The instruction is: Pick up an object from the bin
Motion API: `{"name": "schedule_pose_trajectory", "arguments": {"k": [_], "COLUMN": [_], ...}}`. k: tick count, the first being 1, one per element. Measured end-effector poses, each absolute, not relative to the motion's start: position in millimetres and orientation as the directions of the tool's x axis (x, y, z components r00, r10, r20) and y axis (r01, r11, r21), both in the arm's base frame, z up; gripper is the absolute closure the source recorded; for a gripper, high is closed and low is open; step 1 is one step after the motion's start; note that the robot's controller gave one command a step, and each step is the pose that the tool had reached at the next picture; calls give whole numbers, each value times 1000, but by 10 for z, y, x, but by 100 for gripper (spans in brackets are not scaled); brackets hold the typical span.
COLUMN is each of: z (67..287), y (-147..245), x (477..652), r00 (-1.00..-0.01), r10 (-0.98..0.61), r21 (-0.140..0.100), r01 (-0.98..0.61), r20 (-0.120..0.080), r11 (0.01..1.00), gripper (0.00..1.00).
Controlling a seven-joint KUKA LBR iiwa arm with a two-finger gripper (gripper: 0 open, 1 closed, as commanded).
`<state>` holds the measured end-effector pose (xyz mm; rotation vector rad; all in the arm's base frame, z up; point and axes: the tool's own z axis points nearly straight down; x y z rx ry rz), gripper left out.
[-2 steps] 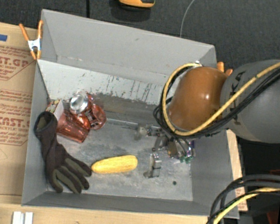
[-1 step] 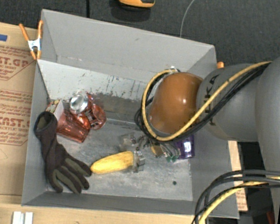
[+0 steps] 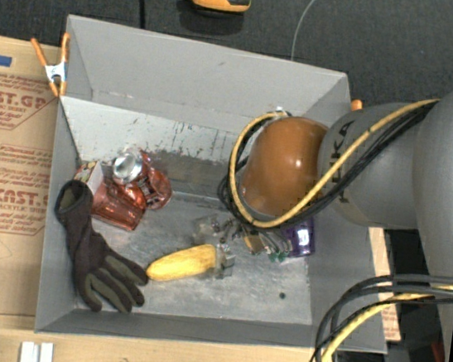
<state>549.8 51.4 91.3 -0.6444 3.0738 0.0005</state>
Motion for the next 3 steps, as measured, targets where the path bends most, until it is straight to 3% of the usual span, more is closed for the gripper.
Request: {"name": "schedule_pose_trajectory", "arguments": {"k": [1, 2, 3], "z": [1822, 1822, 2298], "y": [698, 699, 711], "x": [5637, 5636, 5769], "r00": [-906, -906, -901], "r10": [-424, -424, -434], "r21": [0, 1, 1], "r01": [-424, -424, -434], "r20": [-3, -3, 3], "r11": [906, 906, 901], "gripper": [100, 100, 100]}}
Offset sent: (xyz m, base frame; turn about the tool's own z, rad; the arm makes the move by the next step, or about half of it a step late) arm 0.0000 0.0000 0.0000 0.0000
